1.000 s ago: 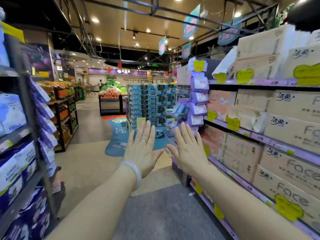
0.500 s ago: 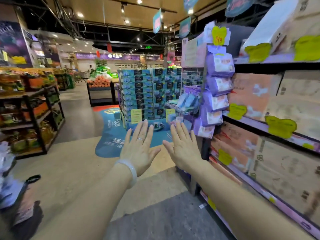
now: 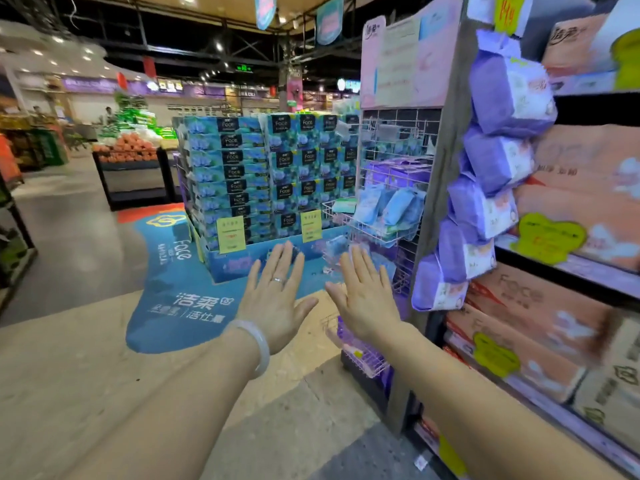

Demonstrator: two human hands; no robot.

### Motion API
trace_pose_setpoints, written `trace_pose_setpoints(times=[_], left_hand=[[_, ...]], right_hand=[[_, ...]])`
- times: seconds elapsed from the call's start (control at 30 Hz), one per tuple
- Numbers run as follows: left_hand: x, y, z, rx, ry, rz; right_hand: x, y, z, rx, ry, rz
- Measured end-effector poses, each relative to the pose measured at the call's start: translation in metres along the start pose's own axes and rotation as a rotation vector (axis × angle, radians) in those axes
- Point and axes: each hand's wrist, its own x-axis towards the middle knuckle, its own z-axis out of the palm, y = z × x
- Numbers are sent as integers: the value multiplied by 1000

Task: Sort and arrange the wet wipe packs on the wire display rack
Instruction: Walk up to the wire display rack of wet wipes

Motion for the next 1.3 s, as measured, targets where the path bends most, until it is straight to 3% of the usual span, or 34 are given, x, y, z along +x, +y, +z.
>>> trace_pose_setpoints(times=[0.17, 0.5, 0.83, 0.97, 1.2, 1.3], left_hand=[[114, -48, 46, -49, -40, 57], [307, -71, 141, -179, -44, 299], [519, -86, 171, -265, -160, 404], [569, -81, 200, -214, -184, 630], [648, -84, 246, -233, -207, 1051], [672, -91, 260, -229, -281, 1155]], right_hand=[[99, 14, 36, 9, 8, 90], [266, 97, 100, -18, 58, 291], [416, 164, 116, -13, 115, 513], [437, 178, 125, -28, 162, 607], [488, 187, 143, -187, 394, 640], [511, 191, 151, -278, 350, 772]])
